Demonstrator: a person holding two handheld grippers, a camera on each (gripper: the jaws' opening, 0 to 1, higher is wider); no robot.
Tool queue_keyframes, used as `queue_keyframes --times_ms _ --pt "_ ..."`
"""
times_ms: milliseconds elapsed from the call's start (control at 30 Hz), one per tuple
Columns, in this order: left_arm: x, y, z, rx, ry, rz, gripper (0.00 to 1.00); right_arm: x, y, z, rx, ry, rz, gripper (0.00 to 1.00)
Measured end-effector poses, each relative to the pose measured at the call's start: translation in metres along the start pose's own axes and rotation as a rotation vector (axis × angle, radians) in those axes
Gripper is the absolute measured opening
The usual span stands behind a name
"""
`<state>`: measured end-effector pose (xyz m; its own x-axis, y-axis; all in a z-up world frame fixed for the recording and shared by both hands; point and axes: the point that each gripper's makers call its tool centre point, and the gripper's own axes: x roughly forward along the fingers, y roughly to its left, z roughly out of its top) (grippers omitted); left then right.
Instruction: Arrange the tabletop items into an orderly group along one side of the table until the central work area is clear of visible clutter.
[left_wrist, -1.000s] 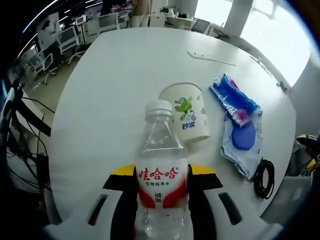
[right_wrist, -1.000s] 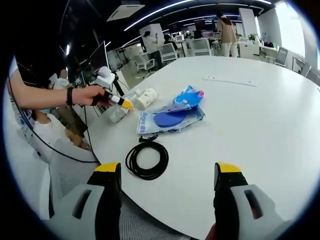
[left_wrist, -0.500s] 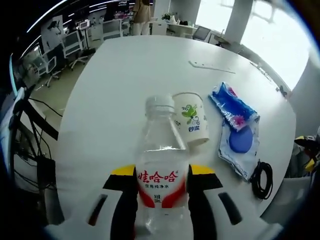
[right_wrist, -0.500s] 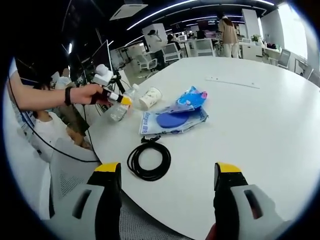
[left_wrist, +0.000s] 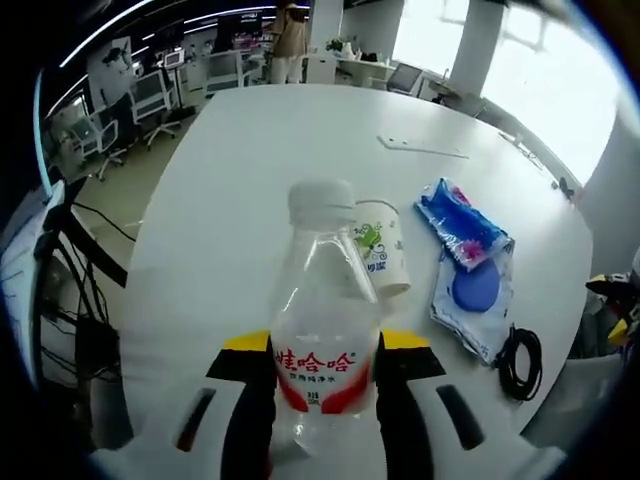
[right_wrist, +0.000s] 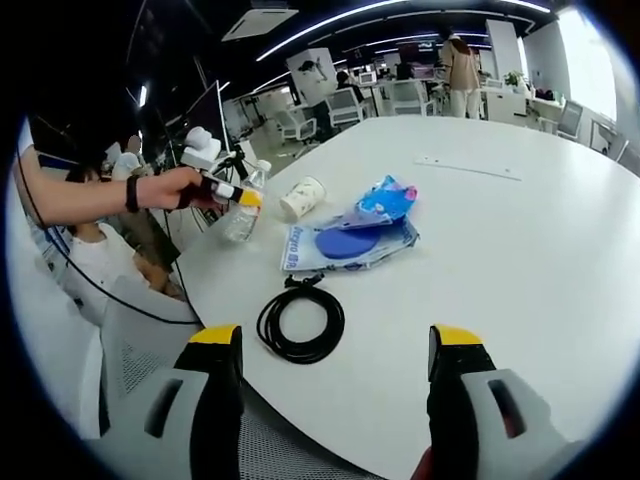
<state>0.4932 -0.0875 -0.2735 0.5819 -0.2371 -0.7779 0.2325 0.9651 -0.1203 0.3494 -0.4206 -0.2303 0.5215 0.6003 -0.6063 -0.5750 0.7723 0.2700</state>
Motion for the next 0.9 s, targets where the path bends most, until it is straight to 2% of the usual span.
queue_keyframes --times_ms 167,633,900 --pt "-0.003 -0.002 0.003 -0.019 -0.018 -0.01 0.37 0.0 0.001 0.0 -0.001 -0.002 0.001 0.75" --pt "-0.01 -0.002 0.007 0.002 -0.043 0.001 0.37 -0.001 0.001 0.002 0.011 -0.02 0.003 0.75" --pt "-0.014 -0.002 0.004 0.025 -0.045 0.014 0.37 -0.001 0.001 0.002 0.015 -0.024 0.004 0.75"
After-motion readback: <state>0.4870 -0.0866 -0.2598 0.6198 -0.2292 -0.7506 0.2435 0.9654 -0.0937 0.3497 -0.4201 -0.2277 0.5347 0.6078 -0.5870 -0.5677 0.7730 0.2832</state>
